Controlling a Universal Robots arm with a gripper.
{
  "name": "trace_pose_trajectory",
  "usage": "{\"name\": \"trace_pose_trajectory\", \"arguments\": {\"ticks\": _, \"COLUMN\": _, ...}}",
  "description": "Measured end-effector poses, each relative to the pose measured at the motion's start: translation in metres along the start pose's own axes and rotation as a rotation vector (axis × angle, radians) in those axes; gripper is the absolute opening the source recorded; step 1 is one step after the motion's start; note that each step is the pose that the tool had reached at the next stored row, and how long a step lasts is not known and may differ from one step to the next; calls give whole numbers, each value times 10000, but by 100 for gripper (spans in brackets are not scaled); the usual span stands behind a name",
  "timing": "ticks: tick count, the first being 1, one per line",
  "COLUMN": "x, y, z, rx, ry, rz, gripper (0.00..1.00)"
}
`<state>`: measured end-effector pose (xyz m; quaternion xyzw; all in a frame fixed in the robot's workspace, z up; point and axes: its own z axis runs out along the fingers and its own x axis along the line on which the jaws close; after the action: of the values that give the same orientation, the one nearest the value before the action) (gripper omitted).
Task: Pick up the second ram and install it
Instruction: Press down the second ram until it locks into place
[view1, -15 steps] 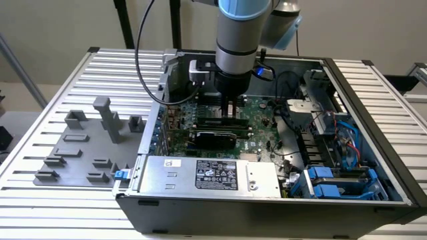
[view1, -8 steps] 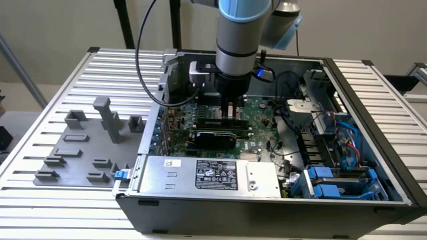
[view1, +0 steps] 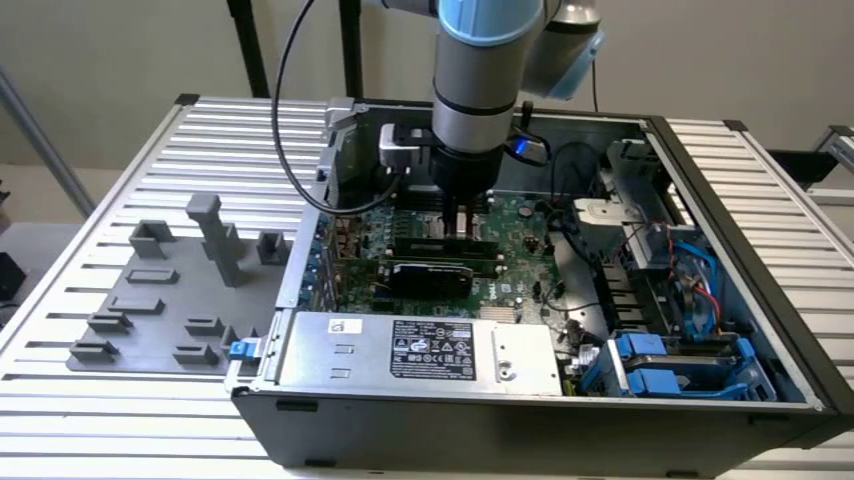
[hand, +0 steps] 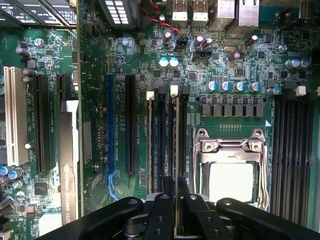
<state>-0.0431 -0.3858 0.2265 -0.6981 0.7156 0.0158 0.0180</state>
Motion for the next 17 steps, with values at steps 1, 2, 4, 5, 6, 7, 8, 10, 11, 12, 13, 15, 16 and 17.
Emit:
{"name": "trace_pose_trajectory", "arguments": {"ticks": 1, "x": 0, "y": 0, "z": 2, "rx": -3, "ry": 9, "rz": 0, "gripper": 0}}
{"name": "trace_pose_trajectory", "arguments": {"ticks": 2, "x": 1, "y": 0, "z": 4, "rx": -7, "ry": 18, "rz": -1, "gripper": 0}}
{"name": "trace_pose_trajectory", "arguments": {"ticks": 4, "x": 1, "y": 0, "z": 9, "rx": -20, "ry": 33, "rz": 0, "gripper": 0}}
{"name": "trace_pose_trajectory", "arguments": {"ticks": 5, "x": 1, "y": 1, "z": 11, "rx": -27, "ry": 40, "rz": 2, "gripper": 0}}
{"name": "trace_pose_trajectory", "arguments": {"ticks": 6, "x": 1, "y": 1, "z": 13, "rx": -32, "ry": 45, "rz": 2, "gripper": 0}}
{"name": "trace_pose_trajectory", "arguments": {"ticks": 7, "x": 2, "y": 1, "z": 14, "rx": -37, "ry": 50, "rz": 2, "gripper": 0}}
{"name": "trace_pose_trajectory", "arguments": {"ticks": 8, "x": 2, "y": 1, "z": 15, "rx": -38, "ry": 52, "rz": 1, "gripper": 0}}
{"name": "trace_pose_trajectory", "arguments": {"ticks": 10, "x": -1, "y": 0, "z": 31, "rx": -37, "ry": 51, "rz": 4, "gripper": 0}}
{"name": "trace_pose_trajectory", "arguments": {"ticks": 11, "x": -1, "y": 0, "z": 32, "rx": -37, "ry": 51, "rz": 6, "gripper": 0}}
{"name": "trace_pose_trajectory", "arguments": {"ticks": 12, "x": -2, "y": 0, "z": 34, "rx": -37, "ry": 51, "rz": 7, "gripper": 0}}
{"name": "trace_pose_trajectory", "arguments": {"ticks": 13, "x": -3, "y": 0, "z": 36, "rx": -37, "ry": 52, "rz": 8, "gripper": 0}}
{"name": "trace_pose_trajectory", "arguments": {"ticks": 15, "x": -6, "y": 0, "z": 39, "rx": -37, "ry": 52, "rz": 11, "gripper": 0}}
{"name": "trace_pose_trajectory", "arguments": {"ticks": 16, "x": -7, "y": 1, "z": 41, "rx": -37, "ry": 52, "rz": 13, "gripper": 0}}
{"name": "trace_pose_trajectory", "arguments": {"ticks": 17, "x": -9, "y": 1, "z": 44, "rx": -36, "ry": 51, "rz": 15, "gripper": 0}}
